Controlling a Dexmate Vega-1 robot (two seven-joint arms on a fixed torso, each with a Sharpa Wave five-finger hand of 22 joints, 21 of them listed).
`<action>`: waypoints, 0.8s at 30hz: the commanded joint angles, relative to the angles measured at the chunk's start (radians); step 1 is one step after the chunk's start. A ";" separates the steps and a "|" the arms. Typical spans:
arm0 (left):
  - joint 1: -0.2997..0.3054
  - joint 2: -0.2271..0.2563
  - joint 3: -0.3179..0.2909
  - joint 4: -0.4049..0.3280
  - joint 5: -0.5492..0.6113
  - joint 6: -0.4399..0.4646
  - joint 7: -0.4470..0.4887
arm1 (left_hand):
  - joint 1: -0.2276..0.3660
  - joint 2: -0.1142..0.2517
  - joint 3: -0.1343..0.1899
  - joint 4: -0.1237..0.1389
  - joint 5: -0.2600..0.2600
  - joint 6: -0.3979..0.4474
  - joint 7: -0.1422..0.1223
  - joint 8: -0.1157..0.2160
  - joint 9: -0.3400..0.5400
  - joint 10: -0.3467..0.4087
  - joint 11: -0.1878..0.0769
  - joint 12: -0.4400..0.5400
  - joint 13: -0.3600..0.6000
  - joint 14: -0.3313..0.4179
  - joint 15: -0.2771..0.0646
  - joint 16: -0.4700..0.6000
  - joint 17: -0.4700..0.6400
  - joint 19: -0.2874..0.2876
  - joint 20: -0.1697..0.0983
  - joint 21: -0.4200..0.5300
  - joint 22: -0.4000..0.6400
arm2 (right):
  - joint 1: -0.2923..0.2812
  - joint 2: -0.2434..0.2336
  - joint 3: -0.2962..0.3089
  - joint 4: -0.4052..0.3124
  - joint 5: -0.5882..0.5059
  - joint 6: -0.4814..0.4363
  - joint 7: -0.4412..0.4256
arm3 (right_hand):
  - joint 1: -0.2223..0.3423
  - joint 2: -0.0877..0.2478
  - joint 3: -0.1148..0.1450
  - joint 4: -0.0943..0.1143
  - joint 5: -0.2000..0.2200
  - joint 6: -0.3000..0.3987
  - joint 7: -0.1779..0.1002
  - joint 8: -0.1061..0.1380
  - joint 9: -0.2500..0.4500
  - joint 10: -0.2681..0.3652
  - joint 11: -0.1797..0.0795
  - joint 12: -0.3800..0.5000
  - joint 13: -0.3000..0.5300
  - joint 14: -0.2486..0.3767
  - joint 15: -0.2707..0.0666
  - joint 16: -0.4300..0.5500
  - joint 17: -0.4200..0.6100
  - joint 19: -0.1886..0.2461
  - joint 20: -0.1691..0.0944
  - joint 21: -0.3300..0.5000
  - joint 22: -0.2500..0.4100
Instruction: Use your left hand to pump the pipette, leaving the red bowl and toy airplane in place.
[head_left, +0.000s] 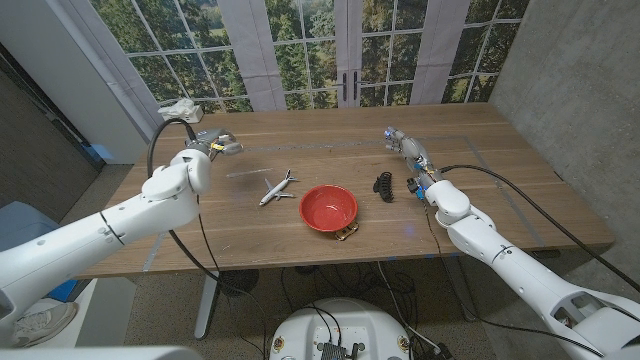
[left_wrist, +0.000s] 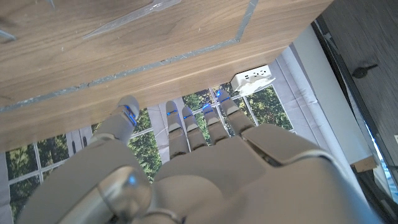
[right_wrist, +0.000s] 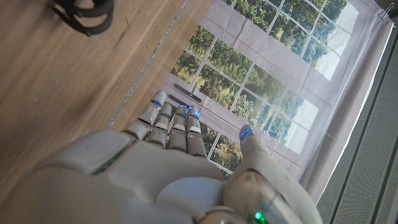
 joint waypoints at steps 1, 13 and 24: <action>-0.144 0.003 0.186 0.012 0.257 0.125 -0.234 | 0.117 -0.078 -0.013 -0.001 -0.005 0.067 -0.021 0.023 0.004 0.067 -0.035 0.005 0.006 0.045 -0.070 0.006 0.003 0.060 -0.032 0.013 0.002 | -0.001 -0.002 0.000 0.000 -0.005 0.005 0.002 | 0.008 0.004 0.002 -0.007 0.000 0.009 0.002 0.005 0.002 0.012 0.003 0.006 0.000 0.007 -0.002 0.005 0.001 0.011 -0.005 -0.004 0.004; -0.221 -0.035 0.246 0.084 0.448 0.106 -0.480 | 0.263 -0.148 -0.053 0.004 0.007 0.094 -0.069 0.033 0.011 0.081 -0.048 -0.018 0.010 0.047 -0.095 -0.008 0.005 0.073 -0.039 0.004 0.005 | 0.001 -0.005 -0.003 -0.004 -0.013 -0.001 0.000 | 0.005 0.005 0.001 -0.007 0.000 0.016 0.005 0.007 0.002 0.014 0.004 0.006 -0.001 0.007 -0.002 0.006 0.000 0.013 -0.004 -0.012 0.004; -0.219 -0.071 0.180 0.157 0.460 -0.047 -0.587 | 0.333 -0.130 -0.070 0.013 0.003 0.103 -0.088 0.037 0.013 0.100 -0.050 -0.013 0.014 0.034 -0.087 -0.001 0.006 0.054 -0.023 -0.009 0.004 | 0.011 -0.003 -0.008 0.003 -0.015 -0.006 0.008 | 0.001 0.006 -0.001 -0.007 0.000 0.020 0.005 0.007 0.002 0.017 0.007 0.006 -0.001 0.007 -0.003 0.006 -0.001 0.016 -0.004 -0.018 0.005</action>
